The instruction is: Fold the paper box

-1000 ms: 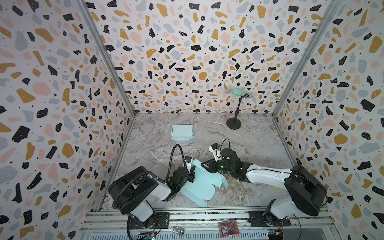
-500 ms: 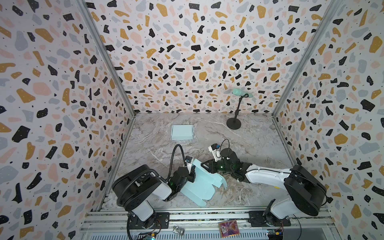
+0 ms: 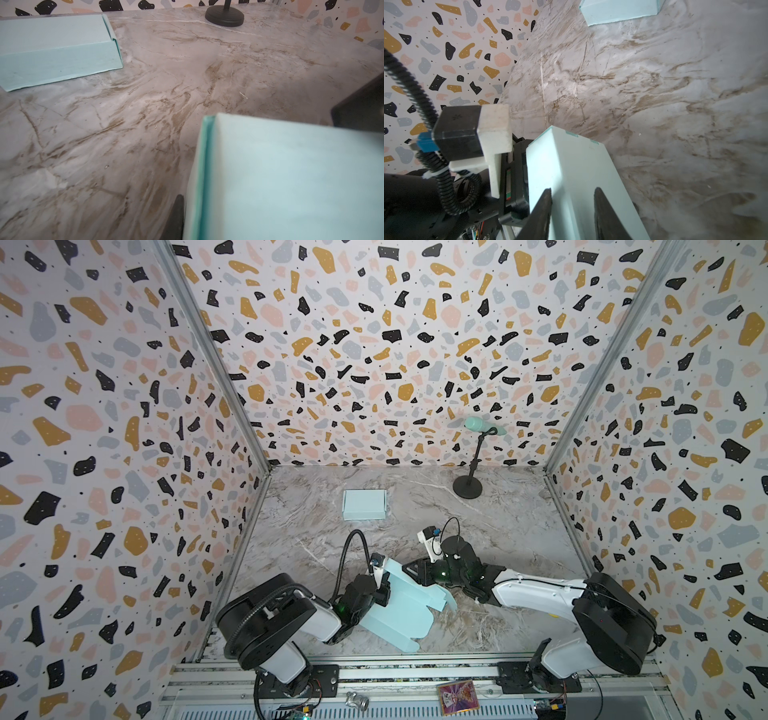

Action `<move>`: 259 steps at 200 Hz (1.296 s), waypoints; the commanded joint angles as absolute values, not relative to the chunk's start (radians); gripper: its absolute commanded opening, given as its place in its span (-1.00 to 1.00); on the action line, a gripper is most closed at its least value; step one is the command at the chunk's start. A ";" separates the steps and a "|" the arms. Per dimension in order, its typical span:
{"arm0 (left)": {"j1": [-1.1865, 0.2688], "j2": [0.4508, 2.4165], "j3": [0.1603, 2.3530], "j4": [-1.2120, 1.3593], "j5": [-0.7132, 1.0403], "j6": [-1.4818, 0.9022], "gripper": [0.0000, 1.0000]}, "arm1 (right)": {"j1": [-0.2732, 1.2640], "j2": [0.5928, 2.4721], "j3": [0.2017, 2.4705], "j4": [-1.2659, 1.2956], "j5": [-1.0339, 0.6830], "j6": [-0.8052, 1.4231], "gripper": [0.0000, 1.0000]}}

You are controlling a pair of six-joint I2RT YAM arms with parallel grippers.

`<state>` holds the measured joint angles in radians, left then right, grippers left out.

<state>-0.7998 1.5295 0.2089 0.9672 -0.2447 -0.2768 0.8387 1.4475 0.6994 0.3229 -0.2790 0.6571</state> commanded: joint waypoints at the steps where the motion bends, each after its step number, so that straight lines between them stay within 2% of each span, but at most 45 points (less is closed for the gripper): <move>1: -0.798 1.462 0.198 1.003 -0.275 -0.318 -0.74 | 0.848 1.346 0.777 0.168 -0.242 0.585 -0.19; 21: -0.798 1.418 0.199 0.955 -0.291 -0.343 -0.76 | 0.855 1.253 0.875 0.039 -0.172 0.500 -0.12; 44: -0.798 1.354 0.216 0.879 -0.316 -0.411 -0.80 | 0.895 1.148 0.958 -0.081 -0.053 0.409 -0.13; 75: -0.798 1.302 0.298 0.690 -0.351 -0.526 -0.80 | 0.941 1.039 0.998 -0.231 0.104 0.381 -0.34; 100: -0.798 1.260 0.327 0.599 -0.381 -0.611 -0.81 | 0.941 0.969 0.959 -0.249 0.146 0.390 -0.49; 184: -0.797 1.159 0.451 0.276 -0.477 -0.620 -0.89 | 0.937 1.101 0.995 -0.222 0.158 0.333 -1.00; 259: -0.798 1.157 0.473 0.266 -0.429 -0.622 -0.97 | 0.932 1.189 0.988 -0.213 0.227 0.328 -1.00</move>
<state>-0.7998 1.1706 0.4423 0.2508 -0.4423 -0.6174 0.9394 1.1965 0.9695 -0.2272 0.1940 0.3382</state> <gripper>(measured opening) 0.114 0.043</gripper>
